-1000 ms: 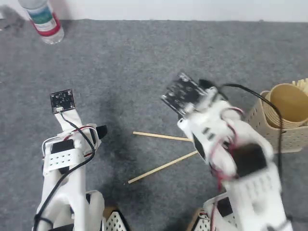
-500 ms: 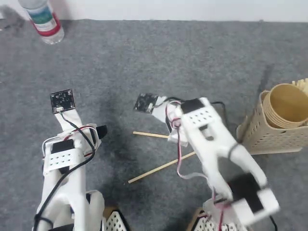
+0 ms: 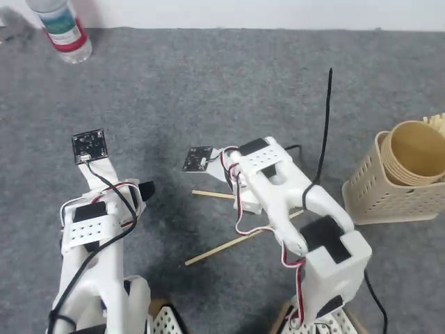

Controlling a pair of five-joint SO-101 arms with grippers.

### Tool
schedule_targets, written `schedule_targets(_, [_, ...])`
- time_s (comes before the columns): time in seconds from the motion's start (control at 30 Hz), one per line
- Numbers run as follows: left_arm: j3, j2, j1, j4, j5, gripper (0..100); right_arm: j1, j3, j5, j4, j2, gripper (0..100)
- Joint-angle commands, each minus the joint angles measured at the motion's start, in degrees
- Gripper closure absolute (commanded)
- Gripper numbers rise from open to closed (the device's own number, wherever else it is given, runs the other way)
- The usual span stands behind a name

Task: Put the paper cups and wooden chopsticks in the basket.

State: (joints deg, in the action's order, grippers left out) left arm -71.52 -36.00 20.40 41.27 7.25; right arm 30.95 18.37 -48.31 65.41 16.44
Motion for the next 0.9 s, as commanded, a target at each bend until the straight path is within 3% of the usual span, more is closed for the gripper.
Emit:
schedule_targets(0.0, [0.66,-0.53,-0.35,-0.09,0.62,70,1.1,-3.87,-0.79,0.31,2.42,79.4])
schedule_targets(0.13, [0.66,-0.53,-0.35,0.0,0.62,70,1.1,-4.22,-0.97,0.31,2.77,81.7])
schedule_targets(0.27, [0.66,-0.53,-0.35,0.0,0.62,70,1.1,-4.22,-4.31,1.63,2.86,99.8])
schedule_targets(0.37, [0.66,-0.53,-0.35,0.0,0.62,70,1.1,-4.04,-4.66,1.98,2.95,95.7])
schedule_targets(0.7, [0.66,-0.53,-0.35,-0.18,0.62,70,1.1,-5.1,-4.66,1.98,1.89,99.1])
schedule_targets(0.87, [0.66,-0.53,-0.26,-0.18,0.62,70,-1.89,-16.62,0.44,12.35,-9.71,99.1])
